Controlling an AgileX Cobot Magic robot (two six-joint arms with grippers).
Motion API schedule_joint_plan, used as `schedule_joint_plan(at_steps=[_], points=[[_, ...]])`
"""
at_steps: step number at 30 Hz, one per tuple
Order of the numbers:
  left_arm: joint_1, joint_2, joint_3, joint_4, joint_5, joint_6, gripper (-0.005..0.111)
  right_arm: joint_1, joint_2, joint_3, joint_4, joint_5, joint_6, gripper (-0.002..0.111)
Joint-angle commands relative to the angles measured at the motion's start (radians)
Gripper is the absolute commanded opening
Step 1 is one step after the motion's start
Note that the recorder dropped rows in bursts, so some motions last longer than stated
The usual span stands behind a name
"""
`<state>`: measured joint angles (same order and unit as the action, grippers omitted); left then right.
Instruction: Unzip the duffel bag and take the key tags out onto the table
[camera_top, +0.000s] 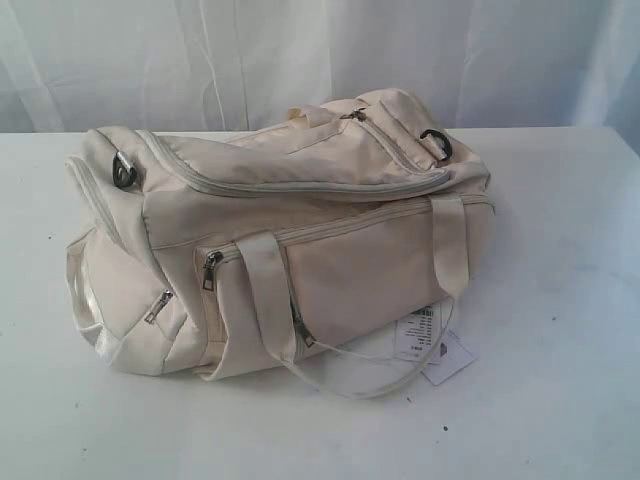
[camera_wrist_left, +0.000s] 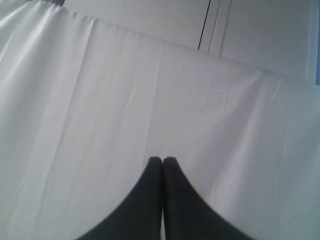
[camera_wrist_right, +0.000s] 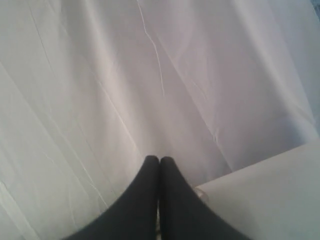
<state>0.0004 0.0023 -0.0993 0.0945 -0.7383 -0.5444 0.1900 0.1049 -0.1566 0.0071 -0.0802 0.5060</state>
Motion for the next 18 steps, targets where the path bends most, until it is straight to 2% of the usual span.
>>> schedule_joint_plan(at_steps=[1,2,6,9,12,13,16,18], points=[[-0.002,0.034,-0.184,0.103,0.470,-0.026,0.000,0.005,0.160,-0.148,-0.081,0.097,-0.065,0.000],[-0.002,0.062,-0.228,0.143,0.574,-0.026,0.000,0.017,0.216,-0.211,-0.098,0.151,-0.117,0.000],[-0.002,0.196,-0.352,0.262,0.810,-0.010,0.000,0.080,0.389,-0.414,-0.097,0.357,-0.260,0.000],[-0.020,0.334,-0.439,0.239,0.988,0.113,0.000,0.134,0.541,-0.565,-0.094,0.572,-0.329,0.000],[-0.088,0.477,-0.539,0.035,1.184,0.439,0.000,0.193,0.674,-0.684,-0.094,0.754,-0.349,0.000],[-0.126,0.540,-0.576,-0.111,1.267,0.618,0.000,0.212,0.717,-0.705,-0.094,0.782,-0.353,0.000],[-0.206,0.691,-0.685,-0.443,1.423,0.989,0.000,0.259,0.806,-0.719,-0.094,0.781,-0.379,0.000],[-0.243,0.785,-0.740,-0.594,1.481,1.109,0.000,0.285,0.850,-0.719,-0.092,0.779,-0.400,0.000]])
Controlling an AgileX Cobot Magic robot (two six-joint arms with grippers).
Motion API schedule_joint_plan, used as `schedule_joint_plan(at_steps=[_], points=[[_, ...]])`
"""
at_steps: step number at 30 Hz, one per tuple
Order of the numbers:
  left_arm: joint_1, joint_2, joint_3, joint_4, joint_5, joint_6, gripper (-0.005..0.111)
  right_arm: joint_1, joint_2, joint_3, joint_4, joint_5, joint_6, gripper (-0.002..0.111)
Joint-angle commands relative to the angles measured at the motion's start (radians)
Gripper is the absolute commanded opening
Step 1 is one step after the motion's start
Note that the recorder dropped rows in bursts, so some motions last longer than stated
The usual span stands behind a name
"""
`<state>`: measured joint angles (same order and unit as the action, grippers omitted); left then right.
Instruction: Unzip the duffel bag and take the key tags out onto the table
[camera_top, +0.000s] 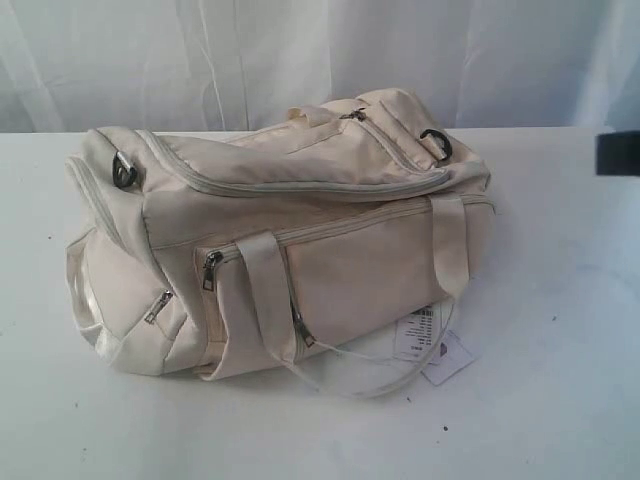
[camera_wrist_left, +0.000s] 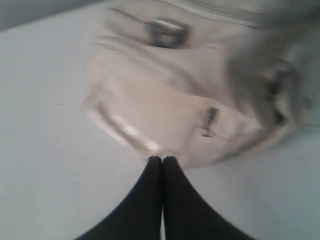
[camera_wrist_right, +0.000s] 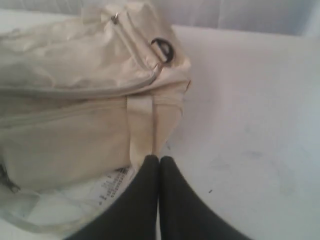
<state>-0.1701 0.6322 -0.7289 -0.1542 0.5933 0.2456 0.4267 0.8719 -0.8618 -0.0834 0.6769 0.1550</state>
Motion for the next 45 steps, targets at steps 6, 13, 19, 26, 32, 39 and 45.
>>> schedule_joint_plan(at_steps=[6,13,19,26,32,39,45], points=[[-0.243,0.468,-0.324,-0.391,0.185,0.350,0.000,0.091,0.120,-0.014,-0.002,0.056,-0.049,0.000],[-0.483,0.852,-0.702,-0.030,0.204,0.115,0.000,0.091,0.086,-0.014,-0.002,0.080,-0.046,0.000],[-0.547,1.066,-0.935,0.024,0.087,0.099,0.005,0.091,0.080,-0.014,-0.006,0.080,-0.023,0.000],[-0.563,1.205,-0.986,0.033,0.029,0.112,0.065,0.091,0.073,-0.014,-0.006,0.084,-0.017,0.000],[-0.569,1.277,-0.986,0.047,-0.008,0.203,0.076,0.091,0.073,-0.014,-0.006,0.084,-0.017,0.000],[-0.571,1.317,-0.976,0.078,-0.007,0.195,0.038,0.091,0.073,-0.014,-0.006,0.084,-0.017,0.000],[-0.571,1.321,-0.969,0.185,0.192,0.070,0.000,0.091,0.073,-0.014,-0.006,0.084,-0.017,0.000]])
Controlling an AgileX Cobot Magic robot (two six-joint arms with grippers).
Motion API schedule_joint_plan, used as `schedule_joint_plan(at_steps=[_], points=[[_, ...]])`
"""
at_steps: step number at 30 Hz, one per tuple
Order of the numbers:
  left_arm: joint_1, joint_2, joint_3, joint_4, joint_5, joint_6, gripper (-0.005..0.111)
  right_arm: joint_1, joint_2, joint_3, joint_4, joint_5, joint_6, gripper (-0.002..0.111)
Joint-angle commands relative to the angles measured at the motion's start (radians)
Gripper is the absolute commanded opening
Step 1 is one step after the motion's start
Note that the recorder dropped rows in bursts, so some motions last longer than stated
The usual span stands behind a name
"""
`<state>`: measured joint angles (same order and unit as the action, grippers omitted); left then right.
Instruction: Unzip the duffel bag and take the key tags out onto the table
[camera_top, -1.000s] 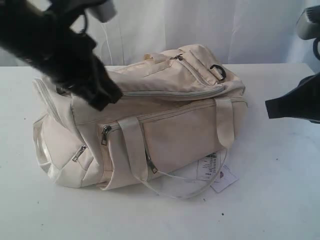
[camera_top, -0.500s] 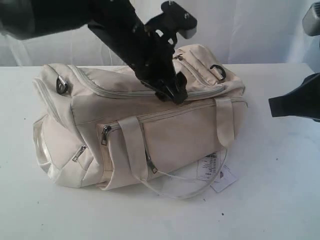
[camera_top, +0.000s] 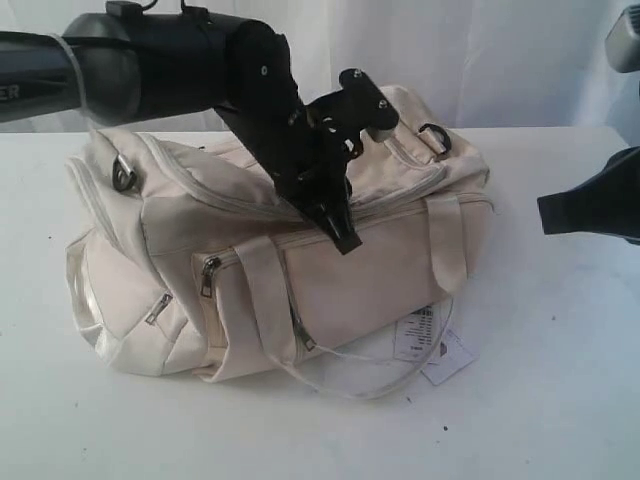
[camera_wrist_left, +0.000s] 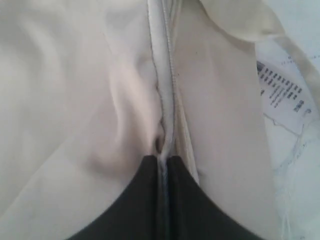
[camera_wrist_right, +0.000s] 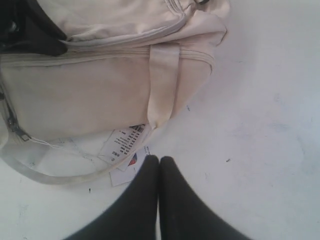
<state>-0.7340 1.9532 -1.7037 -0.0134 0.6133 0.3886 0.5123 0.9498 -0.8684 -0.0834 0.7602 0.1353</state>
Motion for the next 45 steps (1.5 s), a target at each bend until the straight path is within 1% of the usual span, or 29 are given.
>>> schedule_joint_plan(at_steps=[1,5,8,11,16,20,25,27,31,32,34,37,39,41,42,43,44,45], points=[[-0.007,0.000,0.006,0.044,0.216,-0.075,0.000,0.006,-0.005,-0.008,-0.006,0.001,0.002,0.000],[-0.011,0.000,0.006,0.040,0.372,-0.052,0.000,0.006,-0.005,-0.008,-0.006,0.001,0.002,0.000],[-0.037,0.000,0.006,0.003,0.511,0.045,0.000,0.006,-0.005,-0.008,-0.006,0.001,0.002,0.000],[-0.072,0.000,0.006,-0.040,0.604,0.112,0.000,0.006,-0.005,-0.008,-0.006,-0.001,0.002,0.000],[-0.138,-0.008,0.006,-0.044,0.608,0.128,0.000,0.006,-0.005,-0.008,-0.006,-0.003,0.002,0.000],[-0.167,-0.055,0.052,-0.046,0.608,0.119,0.000,0.006,-0.005,-0.008,-0.006,-0.006,0.002,0.000],[-0.172,-0.144,0.151,-0.046,0.608,0.109,0.000,0.006,-0.005,-0.008,-0.006,-0.006,0.002,0.000],[-0.172,-0.178,0.195,-0.046,0.608,0.132,0.000,0.006,-0.005,-0.008,-0.006,-0.006,0.002,0.000],[-0.172,-0.249,0.306,-0.036,0.608,0.140,0.000,0.006,-0.005,-0.008,-0.006,-0.008,0.002,0.000],[-0.172,-0.266,0.341,-0.028,0.608,0.140,0.000,0.006,-0.005,-0.001,-0.006,-0.022,0.002,0.000],[-0.172,-0.280,0.368,-0.011,0.608,0.140,0.000,0.006,-0.005,0.009,-0.006,-0.052,0.000,0.000],[-0.172,-0.284,0.369,0.008,0.608,0.130,0.000,0.006,-0.005,0.019,-0.024,-0.138,0.000,0.000],[-0.172,-0.288,0.364,0.006,0.585,0.117,0.000,0.006,-0.002,0.021,-0.020,-0.149,0.000,0.000],[-0.172,-0.289,0.320,0.003,0.551,0.078,0.000,0.006,0.029,-0.004,0.002,-0.121,0.012,0.000],[-0.172,-0.289,0.293,-0.014,0.548,0.078,0.004,0.006,0.053,-0.026,0.005,-0.099,0.019,0.000],[-0.172,-0.289,0.258,-0.038,0.557,0.078,0.012,0.006,0.092,-0.063,0.006,-0.076,0.019,0.000],[-0.172,-0.289,0.235,-0.054,0.570,0.078,0.023,0.006,0.132,-0.092,0.006,-0.061,0.019,0.000],[-0.172,-0.289,0.209,-0.064,0.596,0.078,0.038,0.006,0.180,-0.134,0.006,-0.049,0.024,0.000]])
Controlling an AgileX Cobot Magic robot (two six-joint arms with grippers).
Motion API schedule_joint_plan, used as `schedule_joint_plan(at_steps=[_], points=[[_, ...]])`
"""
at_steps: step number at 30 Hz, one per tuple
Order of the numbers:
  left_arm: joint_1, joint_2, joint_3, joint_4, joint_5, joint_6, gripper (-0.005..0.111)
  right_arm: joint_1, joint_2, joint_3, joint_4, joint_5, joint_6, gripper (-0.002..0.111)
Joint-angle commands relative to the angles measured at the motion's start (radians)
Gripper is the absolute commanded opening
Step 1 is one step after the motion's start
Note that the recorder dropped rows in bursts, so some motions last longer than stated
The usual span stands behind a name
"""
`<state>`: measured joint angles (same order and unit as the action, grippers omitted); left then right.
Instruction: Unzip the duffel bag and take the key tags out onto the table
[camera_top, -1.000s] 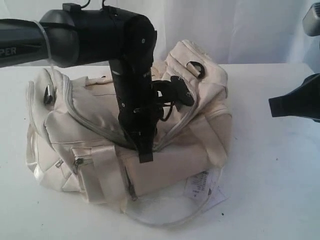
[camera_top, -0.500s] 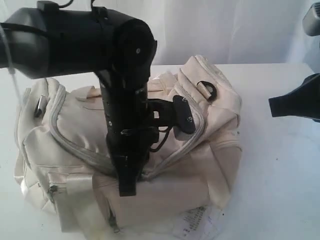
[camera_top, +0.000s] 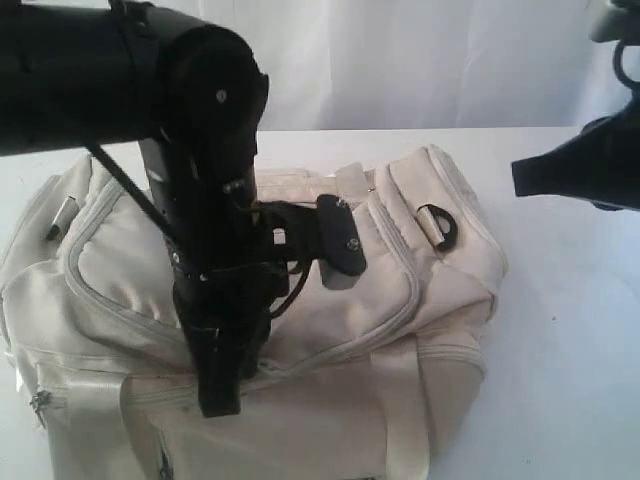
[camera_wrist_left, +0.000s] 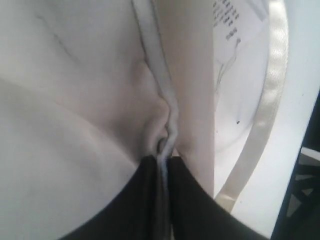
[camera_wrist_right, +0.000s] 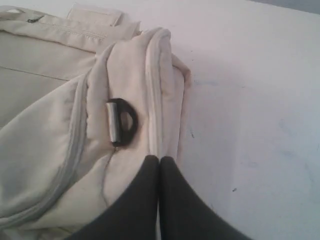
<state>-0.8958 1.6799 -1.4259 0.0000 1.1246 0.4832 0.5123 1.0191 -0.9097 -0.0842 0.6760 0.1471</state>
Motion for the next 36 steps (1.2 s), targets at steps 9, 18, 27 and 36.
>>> schedule_joint_plan(at_steps=[9,18,27,36], points=[[0.018,-0.067,-0.122,0.010,0.021,-0.019,0.054,0.006,0.396,-0.336,0.009,0.026,0.015,0.008],[0.313,-0.154,-0.092,0.000,-0.080,-0.124,0.000,0.006,0.662,-0.527,0.005,-0.041,0.015,0.061],[0.417,-0.167,0.084,-0.370,-0.221,0.129,0.000,0.006,0.823,-0.558,-0.051,0.110,0.050,0.024],[0.417,-0.142,0.110,-0.585,-0.361,0.165,0.000,0.006,0.803,-0.545,-0.071,0.284,0.139,0.000]])
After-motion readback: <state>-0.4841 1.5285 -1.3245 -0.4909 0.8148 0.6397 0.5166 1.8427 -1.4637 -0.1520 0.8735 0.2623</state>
